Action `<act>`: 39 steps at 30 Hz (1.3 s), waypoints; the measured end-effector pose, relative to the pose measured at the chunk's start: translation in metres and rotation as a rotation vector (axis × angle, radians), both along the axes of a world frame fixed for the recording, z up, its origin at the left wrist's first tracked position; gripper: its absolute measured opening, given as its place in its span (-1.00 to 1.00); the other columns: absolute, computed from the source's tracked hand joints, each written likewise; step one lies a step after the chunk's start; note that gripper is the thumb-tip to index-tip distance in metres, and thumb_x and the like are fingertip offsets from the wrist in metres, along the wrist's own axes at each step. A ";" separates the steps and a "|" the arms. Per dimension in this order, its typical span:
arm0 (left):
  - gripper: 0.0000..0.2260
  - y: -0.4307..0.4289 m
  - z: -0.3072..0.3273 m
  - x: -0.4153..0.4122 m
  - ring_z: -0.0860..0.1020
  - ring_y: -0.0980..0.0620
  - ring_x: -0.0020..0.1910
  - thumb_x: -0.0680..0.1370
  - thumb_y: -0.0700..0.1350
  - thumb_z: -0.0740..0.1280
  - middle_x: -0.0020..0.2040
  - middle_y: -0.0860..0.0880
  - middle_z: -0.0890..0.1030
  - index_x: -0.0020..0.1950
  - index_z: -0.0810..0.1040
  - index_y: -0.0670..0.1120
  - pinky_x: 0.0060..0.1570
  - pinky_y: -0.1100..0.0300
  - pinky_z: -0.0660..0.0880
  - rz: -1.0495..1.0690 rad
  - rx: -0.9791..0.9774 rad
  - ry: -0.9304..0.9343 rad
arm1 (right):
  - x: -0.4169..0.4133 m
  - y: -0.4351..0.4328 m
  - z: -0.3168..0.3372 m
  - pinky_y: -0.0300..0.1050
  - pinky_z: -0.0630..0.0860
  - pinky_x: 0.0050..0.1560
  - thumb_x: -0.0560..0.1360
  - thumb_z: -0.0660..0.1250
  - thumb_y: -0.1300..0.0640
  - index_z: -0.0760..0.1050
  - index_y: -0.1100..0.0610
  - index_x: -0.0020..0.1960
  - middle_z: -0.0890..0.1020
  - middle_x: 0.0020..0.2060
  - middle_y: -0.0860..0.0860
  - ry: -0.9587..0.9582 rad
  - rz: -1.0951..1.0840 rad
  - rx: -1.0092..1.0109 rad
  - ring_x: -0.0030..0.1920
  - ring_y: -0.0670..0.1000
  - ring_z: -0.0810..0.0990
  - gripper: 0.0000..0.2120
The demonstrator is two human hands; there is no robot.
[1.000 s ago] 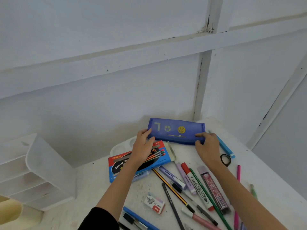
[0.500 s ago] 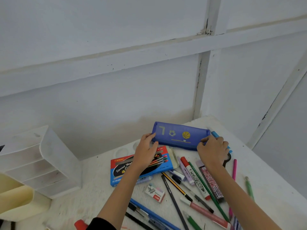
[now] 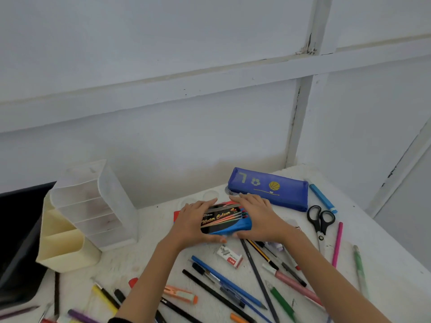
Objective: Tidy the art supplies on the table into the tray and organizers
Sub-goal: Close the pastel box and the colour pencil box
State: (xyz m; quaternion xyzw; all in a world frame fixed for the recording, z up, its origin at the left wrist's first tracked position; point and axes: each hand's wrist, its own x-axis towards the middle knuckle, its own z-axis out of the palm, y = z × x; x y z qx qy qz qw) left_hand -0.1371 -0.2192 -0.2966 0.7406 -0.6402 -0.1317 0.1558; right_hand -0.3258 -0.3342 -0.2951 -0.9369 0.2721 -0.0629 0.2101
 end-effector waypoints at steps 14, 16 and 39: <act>-0.14 0.107 0.040 -0.017 0.23 0.15 0.28 0.35 0.31 0.39 0.32 0.07 0.28 0.51 0.03 0.14 0.37 0.15 0.11 -0.037 -0.254 -0.186 | -0.002 0.089 0.050 -0.52 0.32 0.09 0.24 0.56 -0.06 0.32 -0.11 0.28 0.36 0.12 -0.18 -0.369 0.184 0.053 0.16 -0.26 0.33 -0.31; -0.15 0.131 0.041 -0.017 0.27 0.16 0.22 0.36 0.31 0.38 0.27 0.08 0.30 0.51 0.02 0.15 0.29 0.17 0.20 -0.011 -0.197 -0.166 | 0.001 0.112 0.048 -0.43 0.39 0.12 0.23 0.56 -0.08 0.36 -0.10 0.26 0.39 0.10 -0.15 -0.378 0.220 0.140 0.14 -0.23 0.39 -0.33; -0.14 0.426 0.025 0.034 0.36 0.24 0.11 0.22 0.58 0.14 0.16 0.23 0.38 0.42 0.23 0.17 0.14 0.21 0.27 0.308 -0.106 -0.055 | 0.019 0.354 -0.023 -0.17 0.10 0.41 0.39 0.28 -0.34 0.15 -0.14 0.47 0.25 0.43 -0.17 -0.066 0.277 0.124 0.41 -0.14 0.18 -0.28</act>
